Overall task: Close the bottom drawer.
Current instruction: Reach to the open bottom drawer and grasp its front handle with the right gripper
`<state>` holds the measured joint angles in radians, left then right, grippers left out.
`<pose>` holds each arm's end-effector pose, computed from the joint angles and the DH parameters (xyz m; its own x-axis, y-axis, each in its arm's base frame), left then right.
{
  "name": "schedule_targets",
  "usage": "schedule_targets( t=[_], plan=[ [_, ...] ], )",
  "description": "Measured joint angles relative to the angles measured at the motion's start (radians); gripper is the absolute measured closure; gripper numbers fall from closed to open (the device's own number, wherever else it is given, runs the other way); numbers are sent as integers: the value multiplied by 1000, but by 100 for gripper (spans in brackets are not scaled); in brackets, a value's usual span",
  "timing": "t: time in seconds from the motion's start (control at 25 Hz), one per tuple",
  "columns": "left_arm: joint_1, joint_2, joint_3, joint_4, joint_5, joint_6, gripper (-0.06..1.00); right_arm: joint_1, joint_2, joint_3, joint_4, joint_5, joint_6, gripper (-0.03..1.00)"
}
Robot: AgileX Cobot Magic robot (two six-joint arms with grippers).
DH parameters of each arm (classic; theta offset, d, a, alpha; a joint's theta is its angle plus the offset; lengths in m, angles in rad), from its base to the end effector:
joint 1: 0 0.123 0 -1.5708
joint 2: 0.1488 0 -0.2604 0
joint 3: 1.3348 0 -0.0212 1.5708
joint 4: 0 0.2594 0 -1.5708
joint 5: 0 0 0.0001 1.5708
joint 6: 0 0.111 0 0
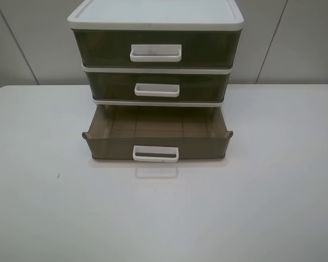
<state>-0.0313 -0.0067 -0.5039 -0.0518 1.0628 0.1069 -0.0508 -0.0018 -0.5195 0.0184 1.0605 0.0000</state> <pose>0.0436 -0.0064 0.2736 -0.4404 0.0953 -0.8927 0.1080 0.9928 0.0528 0.0430 -0.0004 0.2783 -0.4358 0.0312 -0.8995 0.0403 0.9991 0.0151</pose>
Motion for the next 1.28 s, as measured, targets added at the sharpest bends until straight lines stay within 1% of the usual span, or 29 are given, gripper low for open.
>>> schedule_targets(
  t=[1.28],
  plan=[
    [0, 0, 0, 0, 0, 0, 23, 0, 0, 0, 0, 0, 0, 15]
  ],
)
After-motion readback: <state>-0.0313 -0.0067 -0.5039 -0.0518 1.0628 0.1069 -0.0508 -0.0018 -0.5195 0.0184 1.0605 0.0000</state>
